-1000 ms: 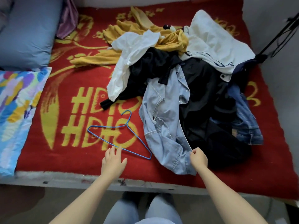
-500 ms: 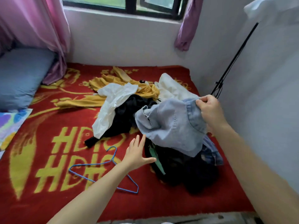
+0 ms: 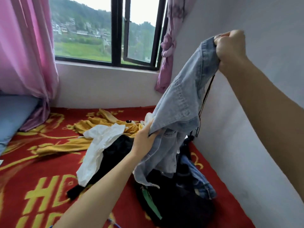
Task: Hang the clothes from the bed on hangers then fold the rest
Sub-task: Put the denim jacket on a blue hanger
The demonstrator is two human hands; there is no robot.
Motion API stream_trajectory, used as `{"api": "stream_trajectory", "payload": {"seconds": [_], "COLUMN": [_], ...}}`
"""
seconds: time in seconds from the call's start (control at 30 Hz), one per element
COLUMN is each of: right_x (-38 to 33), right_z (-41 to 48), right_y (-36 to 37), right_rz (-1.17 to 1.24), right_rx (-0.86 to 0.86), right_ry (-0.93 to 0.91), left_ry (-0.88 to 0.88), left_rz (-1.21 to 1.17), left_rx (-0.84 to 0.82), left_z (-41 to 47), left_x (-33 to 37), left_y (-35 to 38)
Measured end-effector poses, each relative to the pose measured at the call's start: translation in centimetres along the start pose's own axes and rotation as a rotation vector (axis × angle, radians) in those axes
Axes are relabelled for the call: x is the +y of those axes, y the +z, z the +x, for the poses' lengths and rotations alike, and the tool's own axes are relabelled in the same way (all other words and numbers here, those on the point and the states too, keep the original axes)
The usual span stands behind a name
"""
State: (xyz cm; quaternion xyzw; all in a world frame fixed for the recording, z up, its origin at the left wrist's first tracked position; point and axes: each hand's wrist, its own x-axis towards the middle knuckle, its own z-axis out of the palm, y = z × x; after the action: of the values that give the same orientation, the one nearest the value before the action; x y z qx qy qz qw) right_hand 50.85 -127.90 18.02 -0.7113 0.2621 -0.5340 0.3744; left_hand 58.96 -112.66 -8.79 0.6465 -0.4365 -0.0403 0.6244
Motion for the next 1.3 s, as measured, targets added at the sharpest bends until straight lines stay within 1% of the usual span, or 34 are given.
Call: {"api": "stream_trajectory", "payload": {"seconds": [0.07, 0.1, 0.17, 0.2, 0.27, 0.33, 0.4, 0.43, 0.5, 0.57, 0.67, 0.77, 0.83, 0.93, 0.97, 1.07, 1.17, 1.23, 1.3], "right_x": [0.8, 1.9, 5.7, 8.2, 14.5, 21.0, 26.1, 28.4, 32.2, 34.7, 37.4, 38.5, 39.0, 40.4, 41.0, 42.2, 43.9, 44.7, 45.4], "right_z": [1.9, 2.4, 2.6, 2.5, 1.6, -0.3, -3.7, -5.8, -10.1, -14.0, -18.5, -21.5, -23.4, -26.9, -28.7, -34.0, -38.4, -40.4, -41.9], "right_y": [-2.0, -3.1, -5.4, -6.4, -8.3, -10.0, -11.3, -11.7, -11.7, -10.8, -8.8, -6.1, -4.1, -1.0, 0.3, 2.6, 4.4, 4.9, 5.5], "right_rz": [-0.009, -0.026, -0.084, -0.154, -0.269, -0.335, -0.479, -0.577, -0.717, -0.751, -0.793, -0.876, -0.819, -0.829, -0.822, -0.821, -0.911, -0.946, -0.983], "right_rx": [0.040, 0.046, 0.032, 0.026, 0.070, 0.115, 0.104, 0.045, -0.126, -0.298, -0.524, -0.743, -0.876, -1.116, -1.216, -1.491, -1.730, -1.794, -1.832], "right_ry": [0.029, 0.055, 0.134, 0.187, 0.354, 0.562, 0.710, 0.777, 0.868, 0.934, 0.943, 0.890, 0.828, 0.672, 0.601, 0.394, 0.090, -0.074, -0.162], "left_ry": [0.018, 0.039, 0.035, 0.030, 0.025, -0.063, -0.235, -0.314, -0.454, -0.555, -0.676, -0.800, -0.867, -0.975, -1.023, -1.090, -1.149, -1.215, -1.306], "left_rz": [0.135, 0.171, 0.207, 0.233, 0.300, 0.383, 0.420, 0.444, 0.487, 0.558, 0.627, 0.661, 0.658, 0.666, 0.669, 0.657, 0.611, 0.616, 0.605], "left_rx": [-0.034, -0.077, -0.218, -0.295, -0.446, -0.574, -0.602, -0.608, -0.638, -0.686, -0.699, -0.674, -0.642, -0.581, -0.553, -0.490, -0.405, -0.382, -0.358], "left_z": [1.5, 2.0, 2.2, 1.9, 0.7, -0.9, -2.8, -4.0, -6.6, -9.0, -12.3, -15.3, -16.9, -19.0, -20.0, -22.2, -24.7, -26.5, -28.5], "left_x": [0.4, 0.5, 1.0, 1.2, 0.2, -2.1, -4.9, -6.5, -9.5, -12.2, -14.9, -16.8, -17.6, -18.3, -18.6, -18.7, -18.4, -18.2, -18.4], "left_y": [-1.3, -1.8, -2.1, -1.9, -0.5, 1.4, 2.9, 3.5, 3.9, 3.8, 3.4, 2.9, 2.2, 1.1, 0.6, -0.3, -1.1, -1.5, -1.7]}}
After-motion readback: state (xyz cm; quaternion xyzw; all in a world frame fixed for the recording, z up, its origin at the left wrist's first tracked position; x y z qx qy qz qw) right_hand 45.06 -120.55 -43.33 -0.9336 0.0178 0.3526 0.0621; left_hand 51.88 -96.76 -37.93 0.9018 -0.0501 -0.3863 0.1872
